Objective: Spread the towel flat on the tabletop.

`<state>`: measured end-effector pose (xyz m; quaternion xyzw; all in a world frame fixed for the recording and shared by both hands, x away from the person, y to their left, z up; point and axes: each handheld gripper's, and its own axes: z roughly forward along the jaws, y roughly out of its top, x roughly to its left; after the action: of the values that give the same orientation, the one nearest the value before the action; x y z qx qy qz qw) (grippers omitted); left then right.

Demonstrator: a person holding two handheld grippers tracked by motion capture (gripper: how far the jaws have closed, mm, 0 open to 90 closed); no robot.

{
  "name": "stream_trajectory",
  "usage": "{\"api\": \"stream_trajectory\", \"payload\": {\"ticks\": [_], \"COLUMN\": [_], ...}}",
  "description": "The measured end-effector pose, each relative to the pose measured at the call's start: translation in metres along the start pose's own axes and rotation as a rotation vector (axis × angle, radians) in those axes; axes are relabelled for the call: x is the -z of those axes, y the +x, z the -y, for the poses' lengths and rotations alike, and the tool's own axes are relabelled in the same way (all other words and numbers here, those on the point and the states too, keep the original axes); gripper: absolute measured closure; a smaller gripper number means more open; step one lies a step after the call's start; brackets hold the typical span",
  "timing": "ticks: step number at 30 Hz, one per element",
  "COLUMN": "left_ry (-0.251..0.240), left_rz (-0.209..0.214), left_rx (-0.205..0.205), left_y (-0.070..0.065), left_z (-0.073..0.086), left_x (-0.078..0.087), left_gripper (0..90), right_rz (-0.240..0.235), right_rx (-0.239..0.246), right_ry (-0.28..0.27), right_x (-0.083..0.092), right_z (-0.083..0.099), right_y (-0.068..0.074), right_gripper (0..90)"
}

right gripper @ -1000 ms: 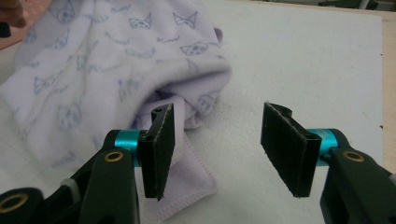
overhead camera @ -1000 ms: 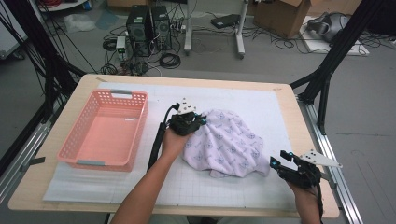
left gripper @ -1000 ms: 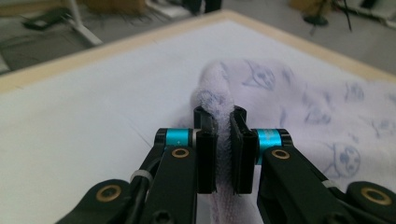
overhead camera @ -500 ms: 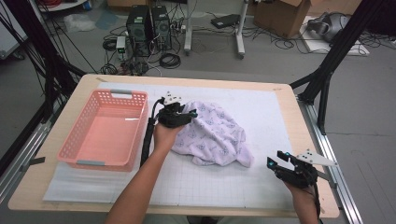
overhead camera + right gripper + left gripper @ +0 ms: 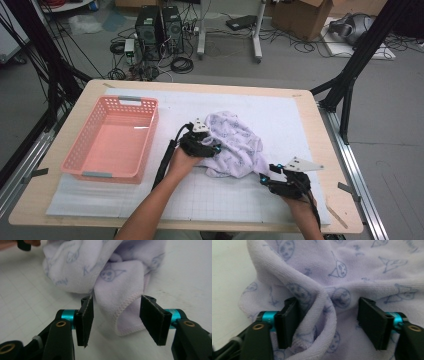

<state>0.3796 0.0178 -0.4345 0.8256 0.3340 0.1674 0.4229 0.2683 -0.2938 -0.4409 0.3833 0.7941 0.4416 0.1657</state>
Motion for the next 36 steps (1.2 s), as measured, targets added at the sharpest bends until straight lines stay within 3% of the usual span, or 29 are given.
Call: {"api": "stream_trajectory", "payload": {"ticks": [1,2,3,4,6,8,13,18,23,25,26,28,29,32,35,36], "left_ry": [0.007,0.001,-0.012,-0.030,-0.082,-0.121,-0.148,-0.159,-0.173,-0.173,-0.177,-0.189,-0.185,-0.177,-0.165,-0.141], "left_rz": [-0.029,-0.038,-0.035,-0.039,-0.057,-0.098,-0.145,-0.168,-0.197,-0.180,-0.158,-0.090,-0.072,-0.023,0.057,0.079], "left_rx": [-0.036,-0.044,-0.024,0.003,0.054,0.066,0.096,0.112,0.152,0.165,0.181,0.210,0.196,0.122,0.070,0.050], "left_y": [-0.002,-0.001,0.001,0.005,0.015,0.023,0.041,0.047,0.051,0.051,0.049,0.045,0.042,0.028,0.015,0.012], "left_z": [0.000,0.000,-0.001,-0.001,-0.003,-0.004,-0.003,-0.001,0.000,0.000,0.000,-0.002,-0.002,-0.005,-0.001,0.001], "left_x": [0.001,0.002,0.004,0.008,0.018,0.029,0.047,0.051,0.048,0.046,0.045,0.046,0.047,0.053,0.056,0.055], "left_gripper": [59.5,75.1,81.0,82.2,82.8,83.1,83.3,83.3,83.2,81.7,76.4,52.8,49.2,42.6,43.9,45.7], "right_rz": [-0.006,-0.019,-0.029,-0.038,-0.043,-0.050,-0.029,0.059,0.155,0.169,0.169,0.166,0.171,0.176,0.176,0.169], "right_rx": [0.015,0.029,0.039,0.052,0.057,0.062,0.048,0.046,-0.051,-0.079,-0.086,-0.087,-0.089,-0.088,-0.078,-0.067], "right_ry": [0.022,0.045,0.067,0.090,0.103,0.099,0.080,0.105,0.070,0.045,0.039,0.021,0.012,-0.026,-0.073,-0.085], "right_x": [-0.005,-0.009,-0.012,-0.013,-0.009,0.001,0.035,0.067,0.098,0.104,0.105,0.105,0.105,0.107,0.112,0.111], "right_z": [-0.001,-0.001,-0.001,0.000,0.001,0.003,0.010,0.026,0.042,0.044,0.044,0.042,0.041,0.035,0.027,0.025], "right_y": [0.001,0.002,0.003,0.003,0.002,0.000,-0.005,-0.012,-0.032,-0.035,-0.036,-0.034,-0.033,-0.031,-0.026,-0.024], "right_gripper": [56.4,64.8,74.5,81.4,84.0,84.7,84.9,84.9,84.9,84.5,83.2,72.2,63.6,53.5,52.1,52.1]}}
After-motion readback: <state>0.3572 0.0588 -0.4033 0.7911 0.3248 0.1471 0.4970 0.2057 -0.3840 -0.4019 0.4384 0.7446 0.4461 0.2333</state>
